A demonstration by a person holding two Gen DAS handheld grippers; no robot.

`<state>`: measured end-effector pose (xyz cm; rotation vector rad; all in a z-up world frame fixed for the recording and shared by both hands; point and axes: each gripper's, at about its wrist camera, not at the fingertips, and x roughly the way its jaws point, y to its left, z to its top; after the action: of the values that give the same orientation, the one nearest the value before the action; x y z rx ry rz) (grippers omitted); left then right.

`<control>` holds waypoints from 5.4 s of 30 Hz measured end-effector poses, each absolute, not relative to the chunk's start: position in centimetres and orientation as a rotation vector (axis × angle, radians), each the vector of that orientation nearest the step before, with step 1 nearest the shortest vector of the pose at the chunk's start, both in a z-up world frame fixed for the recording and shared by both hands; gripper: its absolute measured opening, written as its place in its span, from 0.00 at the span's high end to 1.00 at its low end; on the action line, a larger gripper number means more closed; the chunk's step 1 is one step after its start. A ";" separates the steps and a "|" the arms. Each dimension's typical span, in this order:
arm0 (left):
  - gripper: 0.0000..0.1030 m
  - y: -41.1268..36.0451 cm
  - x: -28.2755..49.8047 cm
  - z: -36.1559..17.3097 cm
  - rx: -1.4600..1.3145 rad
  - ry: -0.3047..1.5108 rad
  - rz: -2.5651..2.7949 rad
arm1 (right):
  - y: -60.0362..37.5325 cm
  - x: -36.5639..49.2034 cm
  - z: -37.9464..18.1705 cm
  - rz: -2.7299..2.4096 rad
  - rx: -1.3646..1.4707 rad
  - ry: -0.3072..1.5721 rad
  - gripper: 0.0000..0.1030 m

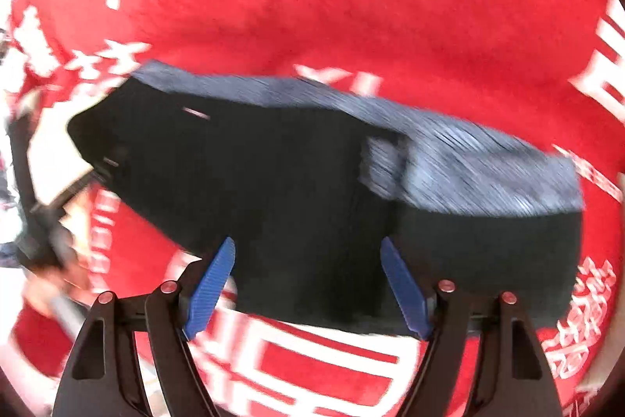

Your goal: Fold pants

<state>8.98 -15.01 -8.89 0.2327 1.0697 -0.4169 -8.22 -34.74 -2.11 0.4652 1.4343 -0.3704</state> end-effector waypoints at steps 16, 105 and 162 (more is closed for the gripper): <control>0.73 -19.3 4.7 -6.6 0.487 0.864 -0.554 | -27.1 16.4 -6.5 0.113 0.415 1.712 0.19; 0.31 -35.1 0.3 -6.8 0.381 1.255 -0.629 | -55.2 -23.9 -1.7 -0.599 0.745 1.226 0.89; 0.08 -28.1 -3.9 -5.2 0.464 1.336 -0.681 | -44.8 -27.5 -1.4 -0.830 0.618 1.289 0.22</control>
<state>-3.92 -28.11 -5.20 0.4645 1.3356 -0.6810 -27.45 -44.82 -1.36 0.6181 1.2893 -0.8299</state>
